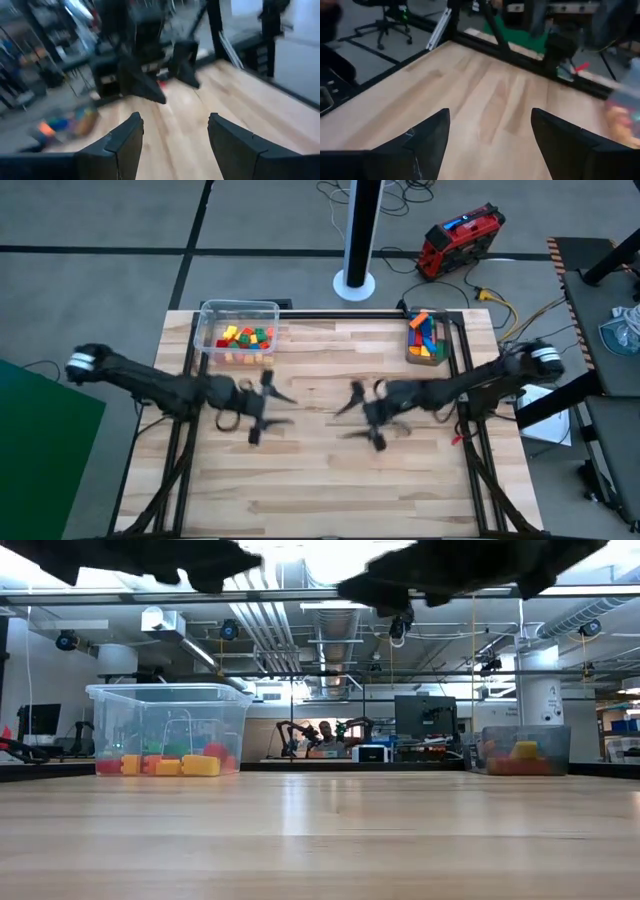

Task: Sort blocks by size
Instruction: Return to Home Position

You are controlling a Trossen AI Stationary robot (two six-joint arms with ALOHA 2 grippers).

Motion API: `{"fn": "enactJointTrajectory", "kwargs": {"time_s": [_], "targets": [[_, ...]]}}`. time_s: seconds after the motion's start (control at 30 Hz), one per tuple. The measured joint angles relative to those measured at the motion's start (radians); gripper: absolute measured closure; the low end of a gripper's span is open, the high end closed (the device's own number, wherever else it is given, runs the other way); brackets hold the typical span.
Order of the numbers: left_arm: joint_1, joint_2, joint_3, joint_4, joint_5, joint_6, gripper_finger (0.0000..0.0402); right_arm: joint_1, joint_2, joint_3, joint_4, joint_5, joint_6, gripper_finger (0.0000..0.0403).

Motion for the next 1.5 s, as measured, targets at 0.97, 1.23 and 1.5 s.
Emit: {"fn": "enactJointTrajectory", "kwargs": {"time_s": [0.97, 1.23, 1.5], "targets": [[0.27, -1.022, -0.309, -0.243, 0.26, -0.112, 0.0203, -0.148, -1.293, -0.727, -0.234, -0.116, 0.115, 0.0098], [0.266, -1.089, -0.347, -0.25, 0.414, -0.146, 0.0203, -0.146, -1.391, -0.727, -0.278, -0.191, 0.128, 0.0085], [0.262, -1.092, -0.516, -0.121, 0.423, -0.139, 0.0203, -0.142, -1.387, -0.728, -0.273, -0.273, 0.068, 0.0076]]}}
